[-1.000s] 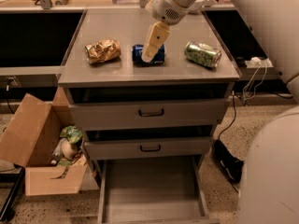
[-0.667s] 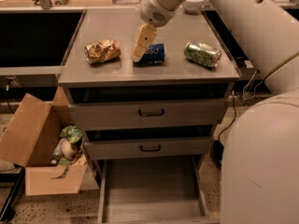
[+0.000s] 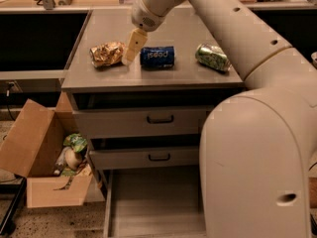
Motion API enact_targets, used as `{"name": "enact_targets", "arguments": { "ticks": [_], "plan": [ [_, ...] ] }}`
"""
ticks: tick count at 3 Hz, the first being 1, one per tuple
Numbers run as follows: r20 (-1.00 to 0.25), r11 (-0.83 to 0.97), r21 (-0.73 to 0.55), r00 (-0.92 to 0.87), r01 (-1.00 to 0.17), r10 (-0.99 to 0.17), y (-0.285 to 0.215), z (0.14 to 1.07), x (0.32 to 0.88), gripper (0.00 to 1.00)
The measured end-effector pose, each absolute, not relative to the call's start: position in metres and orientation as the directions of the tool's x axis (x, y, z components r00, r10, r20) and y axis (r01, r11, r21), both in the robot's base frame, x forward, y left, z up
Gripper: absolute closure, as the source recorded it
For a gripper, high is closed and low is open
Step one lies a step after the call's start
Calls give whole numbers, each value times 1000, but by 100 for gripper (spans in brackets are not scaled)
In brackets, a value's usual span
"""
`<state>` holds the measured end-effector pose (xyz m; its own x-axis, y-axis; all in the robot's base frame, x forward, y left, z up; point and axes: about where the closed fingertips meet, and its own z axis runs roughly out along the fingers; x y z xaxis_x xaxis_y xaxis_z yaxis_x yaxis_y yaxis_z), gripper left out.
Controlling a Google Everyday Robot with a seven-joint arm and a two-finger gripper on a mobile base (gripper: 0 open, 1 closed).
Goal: Place orange can into bottom drawer
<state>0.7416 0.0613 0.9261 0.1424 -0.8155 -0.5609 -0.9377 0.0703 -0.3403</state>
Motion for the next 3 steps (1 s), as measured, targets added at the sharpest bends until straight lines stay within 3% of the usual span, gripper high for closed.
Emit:
{"name": "enact_targets", "arguments": {
  "ticks": [3],
  "plan": [
    [-586, 25, -324, 180, -946, -790, 107, 907, 776, 0]
  ]
}}
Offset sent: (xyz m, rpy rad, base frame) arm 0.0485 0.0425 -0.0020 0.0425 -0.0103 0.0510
